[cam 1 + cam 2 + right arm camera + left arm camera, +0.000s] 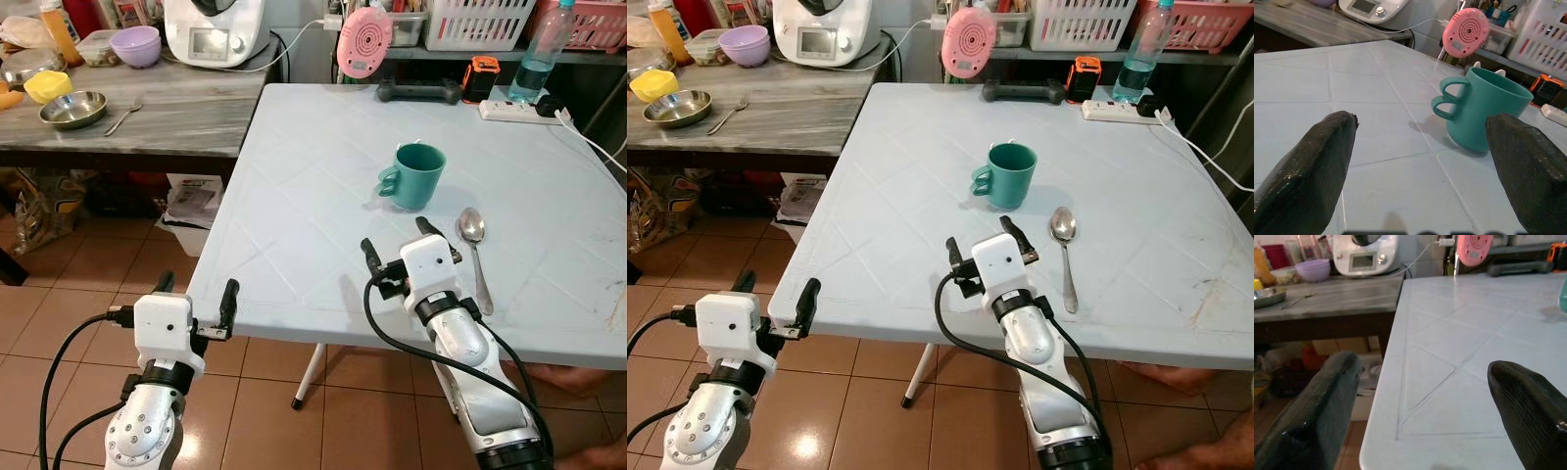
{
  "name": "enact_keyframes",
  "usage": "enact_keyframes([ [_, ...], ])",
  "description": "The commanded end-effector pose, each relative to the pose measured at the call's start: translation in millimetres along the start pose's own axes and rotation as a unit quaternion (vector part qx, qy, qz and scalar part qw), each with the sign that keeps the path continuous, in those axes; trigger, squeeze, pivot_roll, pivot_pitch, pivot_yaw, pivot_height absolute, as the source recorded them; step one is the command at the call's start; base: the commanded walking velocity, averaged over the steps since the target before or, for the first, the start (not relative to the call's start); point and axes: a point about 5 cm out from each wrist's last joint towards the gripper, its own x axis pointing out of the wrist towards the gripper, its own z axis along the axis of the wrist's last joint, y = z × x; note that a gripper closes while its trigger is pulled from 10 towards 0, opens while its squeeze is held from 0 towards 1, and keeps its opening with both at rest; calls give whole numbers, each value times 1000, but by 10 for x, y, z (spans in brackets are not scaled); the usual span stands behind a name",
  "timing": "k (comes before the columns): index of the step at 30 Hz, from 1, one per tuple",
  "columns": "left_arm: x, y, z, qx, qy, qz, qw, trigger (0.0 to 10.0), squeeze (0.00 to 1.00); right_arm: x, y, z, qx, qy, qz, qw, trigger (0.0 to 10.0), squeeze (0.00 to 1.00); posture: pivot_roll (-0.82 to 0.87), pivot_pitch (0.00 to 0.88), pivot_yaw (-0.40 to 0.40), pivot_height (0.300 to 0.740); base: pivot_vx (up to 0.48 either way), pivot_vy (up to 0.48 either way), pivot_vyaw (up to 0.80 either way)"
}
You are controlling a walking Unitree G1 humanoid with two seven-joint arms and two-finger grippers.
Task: Setting the table
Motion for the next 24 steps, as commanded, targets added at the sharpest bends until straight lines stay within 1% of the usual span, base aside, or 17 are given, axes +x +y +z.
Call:
enact_keyframes([
  [1,-8,2,48,4,-10,-4,1000,10000,0,7,-54,37,-1,-8,-14,1000,10000,0,-56,108,40,740,274,0,-800],
  [4,-3,-4,54,3,-12,-7,1000,10000,0,-1,-87,26,-2,-6,-20,1000,10000,0,-60,108,43,740,282,0,-800],
  [14,24,-24,73,2,-18,-19,1000,10000,0,-3,-68,17,-1,-6,-18,1000,10000,0,-63,105,47,740,398,0,-756],
  [16,24,-24,71,2,-17,-19,1000,10000,0,-1,-63,17,-1,-6,-17,1000,10000,0,-62,104,47,740,428,0,-438],
  [24,27,-11,52,4,-13,-16,1000,10000,0,8,-51,24,-3,-7,-11,1000,10000,0,-60,102,41,740,410,0,0],
])
